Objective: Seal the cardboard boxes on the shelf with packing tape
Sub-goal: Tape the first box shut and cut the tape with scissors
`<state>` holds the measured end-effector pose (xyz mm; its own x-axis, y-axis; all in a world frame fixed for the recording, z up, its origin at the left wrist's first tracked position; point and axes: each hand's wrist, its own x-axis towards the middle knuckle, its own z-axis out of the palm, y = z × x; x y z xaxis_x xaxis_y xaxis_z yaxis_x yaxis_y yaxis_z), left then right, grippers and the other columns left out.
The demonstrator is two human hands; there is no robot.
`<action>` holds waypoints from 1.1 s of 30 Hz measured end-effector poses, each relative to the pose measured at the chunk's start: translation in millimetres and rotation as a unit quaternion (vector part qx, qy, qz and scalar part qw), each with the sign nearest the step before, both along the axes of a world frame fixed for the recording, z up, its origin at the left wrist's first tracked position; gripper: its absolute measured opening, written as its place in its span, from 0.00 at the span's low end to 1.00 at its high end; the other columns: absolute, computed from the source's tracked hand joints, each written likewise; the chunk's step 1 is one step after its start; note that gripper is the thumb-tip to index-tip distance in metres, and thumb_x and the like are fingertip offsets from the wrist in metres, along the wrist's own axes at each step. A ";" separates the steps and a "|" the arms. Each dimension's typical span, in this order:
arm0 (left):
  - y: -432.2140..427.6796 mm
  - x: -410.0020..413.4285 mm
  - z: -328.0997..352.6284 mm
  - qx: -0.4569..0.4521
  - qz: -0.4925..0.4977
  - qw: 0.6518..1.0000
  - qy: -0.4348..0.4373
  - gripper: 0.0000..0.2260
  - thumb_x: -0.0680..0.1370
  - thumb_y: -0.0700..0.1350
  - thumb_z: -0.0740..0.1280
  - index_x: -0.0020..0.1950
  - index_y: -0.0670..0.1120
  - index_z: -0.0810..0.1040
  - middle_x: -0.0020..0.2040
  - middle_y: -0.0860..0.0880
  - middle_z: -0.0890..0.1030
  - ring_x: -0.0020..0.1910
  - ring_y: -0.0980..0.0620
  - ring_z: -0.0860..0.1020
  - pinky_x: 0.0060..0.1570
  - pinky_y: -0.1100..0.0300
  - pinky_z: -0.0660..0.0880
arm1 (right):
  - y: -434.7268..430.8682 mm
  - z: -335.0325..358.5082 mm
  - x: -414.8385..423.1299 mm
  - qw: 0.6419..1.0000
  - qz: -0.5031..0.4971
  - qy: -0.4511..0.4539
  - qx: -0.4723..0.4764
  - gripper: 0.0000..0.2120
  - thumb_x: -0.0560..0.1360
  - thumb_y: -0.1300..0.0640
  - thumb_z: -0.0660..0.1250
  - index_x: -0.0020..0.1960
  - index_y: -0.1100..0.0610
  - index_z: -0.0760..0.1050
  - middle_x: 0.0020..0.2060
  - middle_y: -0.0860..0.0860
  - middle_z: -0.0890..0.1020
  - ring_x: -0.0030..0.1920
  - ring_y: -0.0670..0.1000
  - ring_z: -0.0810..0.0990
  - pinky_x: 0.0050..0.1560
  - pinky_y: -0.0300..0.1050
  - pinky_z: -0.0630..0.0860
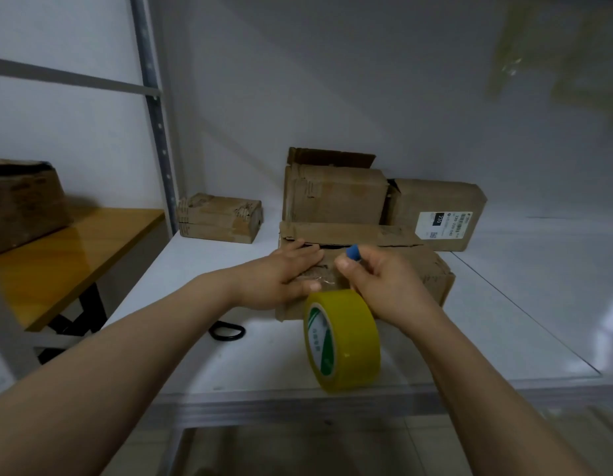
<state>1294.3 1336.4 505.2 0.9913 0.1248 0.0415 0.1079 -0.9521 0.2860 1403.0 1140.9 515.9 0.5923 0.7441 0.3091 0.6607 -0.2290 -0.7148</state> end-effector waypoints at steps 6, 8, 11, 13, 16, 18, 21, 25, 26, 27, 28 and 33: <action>-0.9 0.6 -2.6 0.011 0.006 1.000 -0.011 0.31 0.84 0.55 0.58 0.83 0.48 0.49 0.83 0.51 0.50 0.81 0.53 0.42 0.77 0.59 0.43 | 8.5 -29.4 12.5 0.970 0.033 -0.234 -0.051 0.17 0.81 0.47 0.64 0.69 0.47 0.77 0.70 0.44 0.75 0.67 0.49 0.66 0.61 0.47 0.70; 0.9 2.3 -3.7 0.005 0.013 1.000 -0.007 0.31 0.84 0.55 0.59 0.83 0.48 0.50 0.83 0.51 0.50 0.81 0.53 0.43 0.76 0.59 0.43 | 9.2 -34.3 7.2 0.969 0.021 -0.233 -0.085 0.19 0.81 0.46 0.65 0.71 0.45 0.74 0.73 0.42 0.71 0.68 0.49 0.61 0.62 0.49 0.70; 5.7 5.7 -7.3 -0.008 0.009 1.000 -0.015 0.31 0.83 0.57 0.60 0.83 0.52 0.52 0.83 0.53 0.52 0.81 0.55 0.43 0.78 0.56 0.43 | 14.4 -31.1 -2.2 0.953 -0.014 -0.266 -0.147 0.19 0.80 0.41 0.62 0.67 0.46 0.66 0.68 0.45 0.71 0.65 0.50 0.60 0.51 0.49 0.72; 8.7 7.4 -10.9 -0.024 -0.005 0.999 -0.031 0.30 0.82 0.60 0.62 0.82 0.57 0.55 0.82 0.55 0.55 0.81 0.55 0.45 0.80 0.50 0.45 | 16.1 -24.4 -4.1 0.945 -0.017 -0.282 -0.167 0.20 0.79 0.41 0.61 0.68 0.44 0.62 0.68 0.47 0.68 0.64 0.51 0.61 0.46 0.47 0.70; 5.0 4.3 -8.7 -0.044 0.016 0.999 -0.026 0.32 0.82 0.56 0.64 0.83 0.54 0.52 0.83 0.54 0.52 0.81 0.56 0.44 0.78 0.56 0.45 | 15.1 -23.4 1.4 0.934 0.010 -0.312 -0.172 0.20 0.80 0.43 0.62 0.71 0.42 0.66 0.71 0.43 0.66 0.63 0.49 0.58 0.49 0.46 0.71; 4.0 3.7 -7.2 -0.039 0.024 0.999 -0.022 0.34 0.82 0.55 0.64 0.83 0.51 0.50 0.83 0.52 0.51 0.81 0.56 0.44 0.76 0.60 0.44 | 12.7 -31.7 5.6 0.944 0.031 -0.303 -0.124 0.19 0.80 0.45 0.65 0.71 0.44 0.72 0.70 0.43 0.72 0.60 0.46 0.60 0.53 0.45 0.71; 4.3 4.2 -6.6 -0.032 0.026 0.999 -0.019 0.34 0.82 0.55 0.64 0.83 0.51 0.50 0.83 0.51 0.52 0.81 0.55 0.44 0.77 0.58 0.45 | 10.5 -41.0 12.7 0.964 0.034 -0.256 0.065 0.11 0.77 0.56 0.72 0.59 0.50 0.84 0.57 0.47 0.84 0.53 0.39 0.65 0.50 0.42 0.70; 5.7 5.5 -8.6 -0.039 0.026 0.998 -0.028 0.36 0.81 0.57 0.65 0.83 0.53 0.49 0.83 0.51 0.52 0.81 0.54 0.45 0.80 0.52 0.46 | 10.4 -17.9 12.6 0.983 -0.032 -0.182 0.005 0.11 0.76 0.42 0.69 0.57 0.42 0.81 0.44 0.36 0.79 0.51 0.43 0.75 0.48 0.42 0.74; 6.8 5.2 -9.6 -0.048 0.028 0.998 -0.032 0.37 0.81 0.57 0.66 0.83 0.53 0.49 0.83 0.51 0.51 0.81 0.54 0.45 0.80 0.51 0.47 | 13.0 -11.0 10.8 0.980 -0.043 -0.191 -0.035 0.14 0.74 0.37 0.69 0.57 0.40 0.80 0.42 0.37 0.75 0.49 0.43 0.75 0.46 0.42 0.74; 7.4 4.5 -10.4 -0.059 0.033 0.997 -0.032 0.38 0.80 0.57 0.67 0.83 0.54 0.47 0.83 0.51 0.50 0.81 0.54 0.45 0.80 0.52 0.47 | 16.8 -5.3 9.0 0.974 -0.055 -0.207 -0.071 0.17 0.73 0.33 0.68 0.56 0.40 0.80 0.41 0.39 0.72 0.47 0.44 0.74 0.45 0.43 0.74; 8.4 4.4 -11.5 -0.069 0.031 0.996 -0.037 0.39 0.80 0.56 0.68 0.83 0.55 0.46 0.83 0.51 0.49 0.81 0.54 0.45 0.80 0.52 0.47 | 20.0 -1.6 6.3 0.966 -0.065 -0.228 -0.099 0.18 0.72 0.32 0.68 0.55 0.41 0.79 0.40 0.41 0.70 0.46 0.45 0.73 0.43 0.43 0.73; 11.0 3.0 -16.1 -0.088 0.019 0.994 -0.069 0.43 0.79 0.57 0.69 0.83 0.55 0.42 0.83 0.54 0.46 0.81 0.55 0.46 0.80 0.49 0.49 | 20.3 -13.3 0.5 0.963 -0.051 -0.252 -0.086 0.15 0.77 0.39 0.67 0.56 0.48 0.79 0.41 0.43 0.68 0.48 0.47 0.71 0.47 0.47 0.76</action>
